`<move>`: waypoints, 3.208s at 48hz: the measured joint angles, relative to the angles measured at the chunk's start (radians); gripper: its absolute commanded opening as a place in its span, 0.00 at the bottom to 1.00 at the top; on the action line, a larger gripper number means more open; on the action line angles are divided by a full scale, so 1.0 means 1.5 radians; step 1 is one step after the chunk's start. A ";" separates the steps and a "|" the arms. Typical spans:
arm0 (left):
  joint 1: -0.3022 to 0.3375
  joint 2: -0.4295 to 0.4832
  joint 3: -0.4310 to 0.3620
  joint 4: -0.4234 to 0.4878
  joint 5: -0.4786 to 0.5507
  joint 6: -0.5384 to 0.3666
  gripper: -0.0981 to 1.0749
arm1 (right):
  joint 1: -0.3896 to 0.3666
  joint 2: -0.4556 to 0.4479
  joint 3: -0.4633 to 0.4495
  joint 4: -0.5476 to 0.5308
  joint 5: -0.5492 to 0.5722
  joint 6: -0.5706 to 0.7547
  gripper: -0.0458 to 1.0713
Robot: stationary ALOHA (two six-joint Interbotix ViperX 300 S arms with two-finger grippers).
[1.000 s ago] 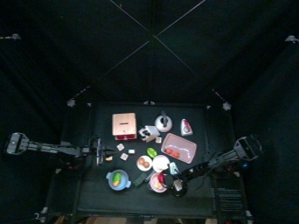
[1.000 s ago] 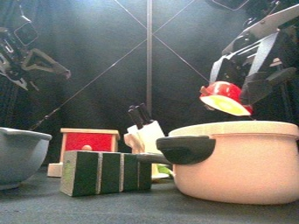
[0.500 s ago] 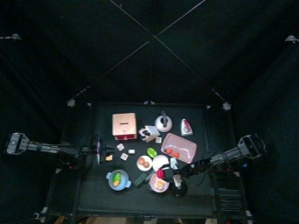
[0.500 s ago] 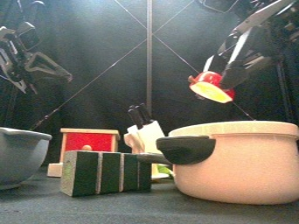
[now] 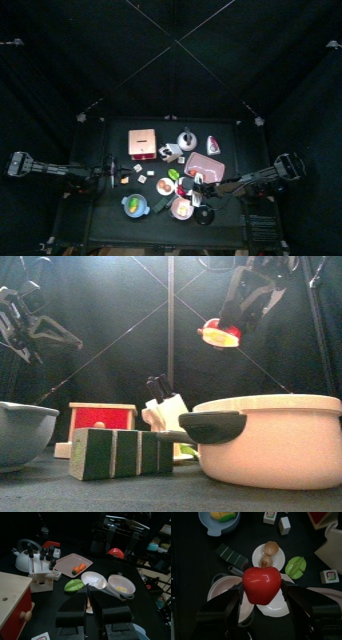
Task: Place apple half in pot
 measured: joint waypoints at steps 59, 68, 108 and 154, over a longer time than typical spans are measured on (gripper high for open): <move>0.025 0.000 0.000 -0.001 0.027 -0.002 0.51 | -0.056 -0.006 0.075 0.457 -0.077 -0.865 0.68; 0.026 0.000 0.000 0.000 0.027 -0.002 0.51 | -0.032 0.042 0.075 0.422 -0.095 -0.868 0.67; 0.028 0.000 0.002 -0.001 0.027 -0.003 0.51 | 0.056 0.176 0.005 0.273 -0.041 -0.870 0.67; 0.036 0.000 0.006 -0.001 0.028 -0.003 0.51 | 0.032 0.184 -0.054 0.327 0.042 -0.886 0.60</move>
